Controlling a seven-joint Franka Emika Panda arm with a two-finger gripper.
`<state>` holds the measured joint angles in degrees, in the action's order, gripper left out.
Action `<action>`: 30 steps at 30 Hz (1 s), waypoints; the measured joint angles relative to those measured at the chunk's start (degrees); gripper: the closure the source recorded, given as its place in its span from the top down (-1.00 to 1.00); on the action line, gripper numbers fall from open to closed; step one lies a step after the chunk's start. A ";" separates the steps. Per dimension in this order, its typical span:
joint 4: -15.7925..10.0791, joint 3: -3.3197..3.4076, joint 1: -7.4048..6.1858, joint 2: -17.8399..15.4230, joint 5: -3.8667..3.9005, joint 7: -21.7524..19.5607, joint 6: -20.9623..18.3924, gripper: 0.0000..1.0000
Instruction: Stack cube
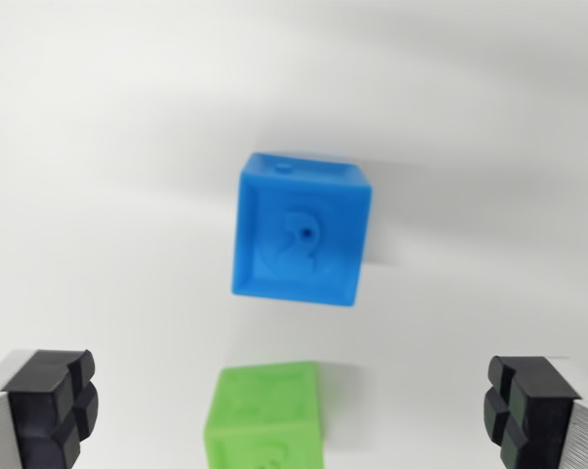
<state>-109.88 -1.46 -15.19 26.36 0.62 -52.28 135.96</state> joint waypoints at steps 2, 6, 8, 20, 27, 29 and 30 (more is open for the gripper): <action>-0.01 0.03 -0.10 0.80 0.00 0.00 0.82 1.00; -0.02 0.22 -0.09 2.51 0.00 0.00 2.53 1.00; -0.02 0.27 -0.10 3.59 0.00 0.00 3.60 1.00; 0.40 0.42 -0.23 8.90 0.00 0.00 8.42 1.00; 1.12 0.54 -0.34 11.87 0.00 0.00 10.68 1.00; 1.32 0.55 -0.36 12.52 0.00 0.00 11.16 1.00; 1.38 0.56 -0.36 12.72 0.00 0.00 11.29 1.00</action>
<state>-108.50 -0.90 -15.54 39.08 0.62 -52.28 147.25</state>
